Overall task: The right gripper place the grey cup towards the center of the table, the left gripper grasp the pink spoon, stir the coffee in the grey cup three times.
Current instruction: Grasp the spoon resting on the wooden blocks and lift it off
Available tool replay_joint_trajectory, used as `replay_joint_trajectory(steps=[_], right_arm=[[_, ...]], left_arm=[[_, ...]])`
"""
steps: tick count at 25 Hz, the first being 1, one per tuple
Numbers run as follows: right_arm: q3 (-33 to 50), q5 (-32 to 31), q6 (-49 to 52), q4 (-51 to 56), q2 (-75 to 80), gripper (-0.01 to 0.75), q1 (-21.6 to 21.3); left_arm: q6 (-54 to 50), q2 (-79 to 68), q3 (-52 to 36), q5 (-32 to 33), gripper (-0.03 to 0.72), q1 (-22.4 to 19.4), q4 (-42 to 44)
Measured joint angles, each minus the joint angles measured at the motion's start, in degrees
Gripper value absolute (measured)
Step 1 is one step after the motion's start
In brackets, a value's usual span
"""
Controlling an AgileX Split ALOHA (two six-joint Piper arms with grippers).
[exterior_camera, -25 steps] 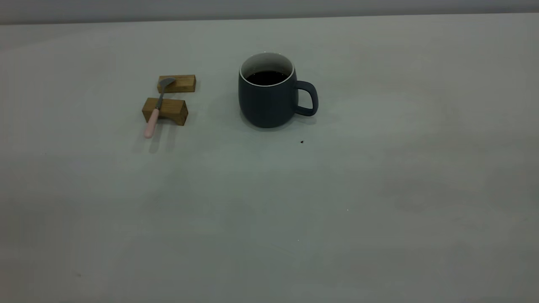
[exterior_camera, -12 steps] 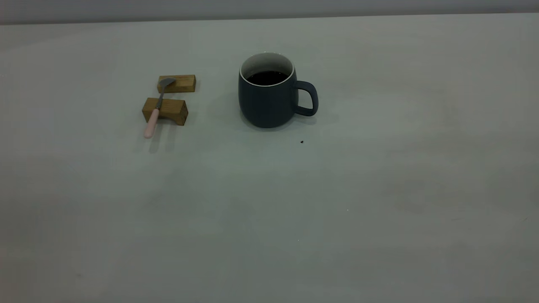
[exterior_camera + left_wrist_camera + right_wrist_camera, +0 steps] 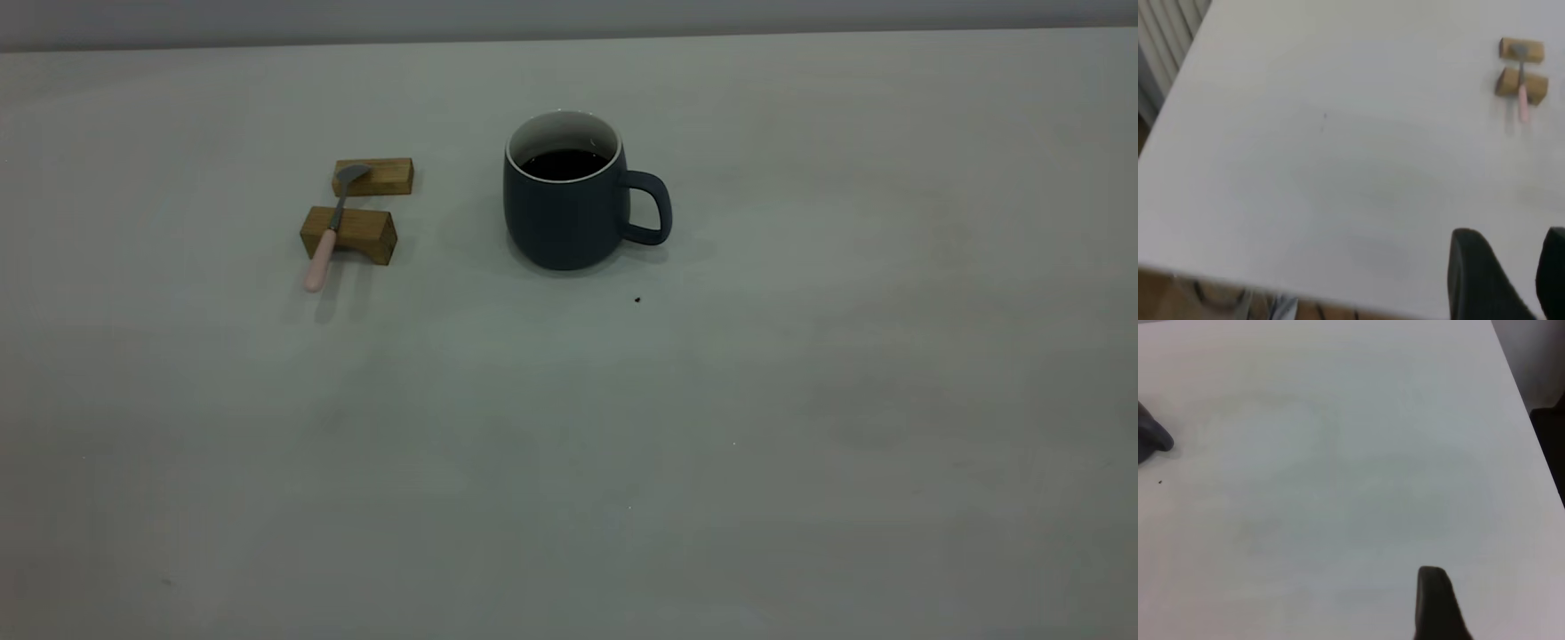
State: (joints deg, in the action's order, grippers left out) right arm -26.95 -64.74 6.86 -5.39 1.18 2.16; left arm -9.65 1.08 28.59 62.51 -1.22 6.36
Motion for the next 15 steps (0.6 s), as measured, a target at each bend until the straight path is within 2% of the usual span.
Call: replay_joint_trajectory(steps=[5, 11, 15], right_arm=[[0.0, 0.0, 0.0, 0.0, 0.0, 0.494, 0.0], [0.0, 0.0, 0.0, 0.0, 0.0, 0.494, 0.0], [0.0, 0.0, 0.0, 0.0, 0.0, 0.494, 0.0]], left_arm=[[0.3, -8.24, 0.62, -13.19, 0.357, 0.0, -0.15], [4.57, -33.52, 5.06, -15.37, 0.474, 0.0, -1.58], [4.71, -49.85, 11.15, -15.46, 0.491, 0.0, -1.85]])
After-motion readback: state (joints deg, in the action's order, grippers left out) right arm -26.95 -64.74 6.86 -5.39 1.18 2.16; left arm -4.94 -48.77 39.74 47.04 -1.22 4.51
